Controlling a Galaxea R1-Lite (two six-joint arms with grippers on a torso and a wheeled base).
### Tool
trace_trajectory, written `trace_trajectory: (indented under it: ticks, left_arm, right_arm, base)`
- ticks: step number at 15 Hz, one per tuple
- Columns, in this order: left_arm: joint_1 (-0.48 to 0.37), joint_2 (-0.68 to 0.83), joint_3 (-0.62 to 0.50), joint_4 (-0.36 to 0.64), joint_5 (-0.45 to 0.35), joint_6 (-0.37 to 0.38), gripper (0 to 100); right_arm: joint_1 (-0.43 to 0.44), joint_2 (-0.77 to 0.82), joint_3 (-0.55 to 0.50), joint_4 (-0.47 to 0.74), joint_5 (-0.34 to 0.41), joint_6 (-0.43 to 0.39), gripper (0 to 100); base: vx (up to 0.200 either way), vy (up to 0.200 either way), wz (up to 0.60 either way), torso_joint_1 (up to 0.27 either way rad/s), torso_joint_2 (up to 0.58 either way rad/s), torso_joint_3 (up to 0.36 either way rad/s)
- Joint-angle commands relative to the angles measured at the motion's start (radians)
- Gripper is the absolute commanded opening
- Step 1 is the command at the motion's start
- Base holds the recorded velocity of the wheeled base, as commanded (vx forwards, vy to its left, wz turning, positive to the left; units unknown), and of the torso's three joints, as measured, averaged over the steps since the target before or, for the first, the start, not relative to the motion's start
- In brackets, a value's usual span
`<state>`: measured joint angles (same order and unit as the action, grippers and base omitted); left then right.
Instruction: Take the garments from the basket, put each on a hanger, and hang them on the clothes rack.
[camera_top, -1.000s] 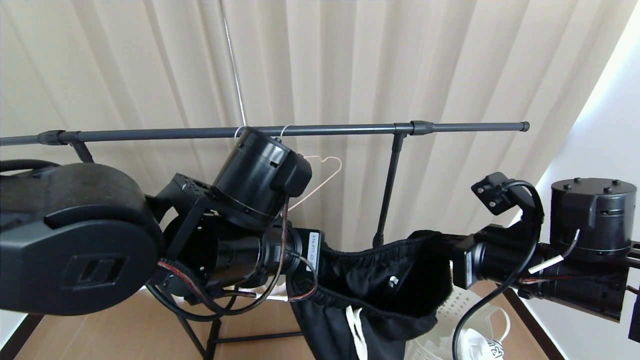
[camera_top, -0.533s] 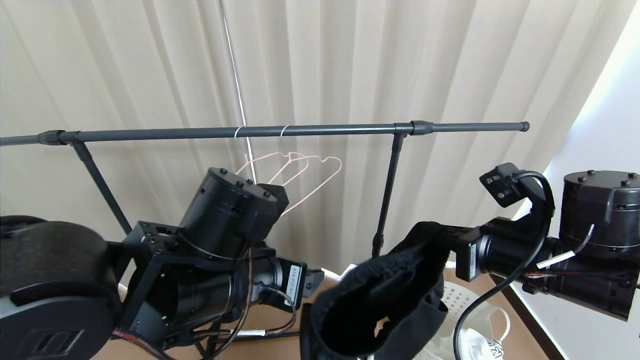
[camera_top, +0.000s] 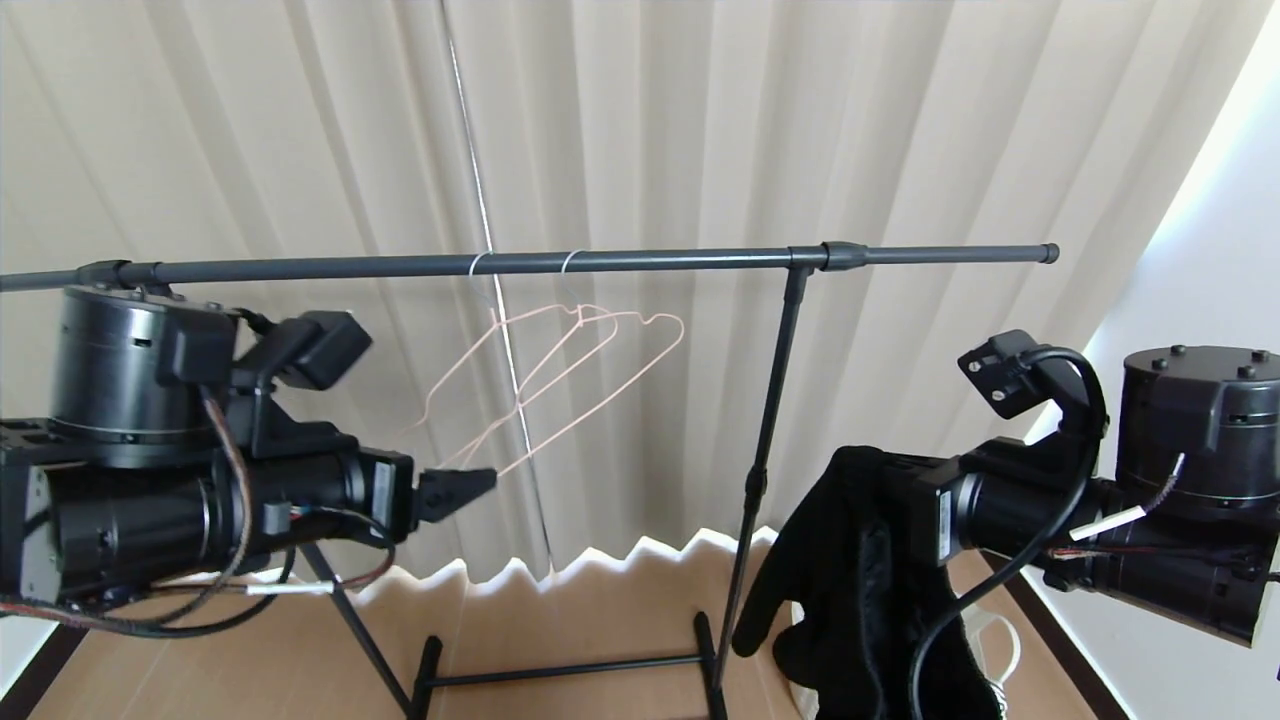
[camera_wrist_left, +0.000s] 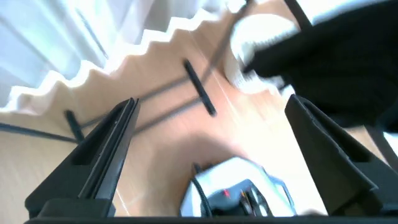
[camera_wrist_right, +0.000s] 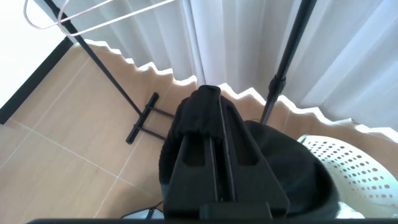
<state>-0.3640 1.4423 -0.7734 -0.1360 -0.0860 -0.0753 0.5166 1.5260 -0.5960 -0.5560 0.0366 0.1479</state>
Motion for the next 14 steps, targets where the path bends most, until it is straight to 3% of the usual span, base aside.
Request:
trace_trajectory:
  ticks: [1, 6, 11, 14]
  left_arm:
    - [0.228, 0.026, 0.000, -0.116, -0.115, 0.114, 100]
    - [0.313, 0.225, -0.112, -0.180, -0.118, 0.206, 100]
    - [0.281, 0.435, -0.175, -0.324, -0.064, 0.239, 100]
    - [0.261, 0.481, -0.193, -0.337, -0.063, 0.252, 100]
  right_arm:
    - [0.000, 0.005, 0.001, -0.001, 0.000, -0.001, 0]
    - [0.000, 0.010, 0.001, -0.001, 0.000, -0.001, 0]
    - [0.000, 0.022, 0.001, -0.005, 0.000, -0.001, 0]
    - [0.000, 0.033, 0.001, -0.009, 0.000, -0.001, 0]
  base:
    - [0.000, 0.000, 0.00, 0.000, 0.00, 0.000]
    - [0.000, 0.000, 0.00, 0.000, 0.00, 0.000]
    - [0.000, 0.000, 0.00, 0.000, 0.00, 0.000]
    - [0.000, 0.000, 0.00, 0.000, 0.00, 0.000]
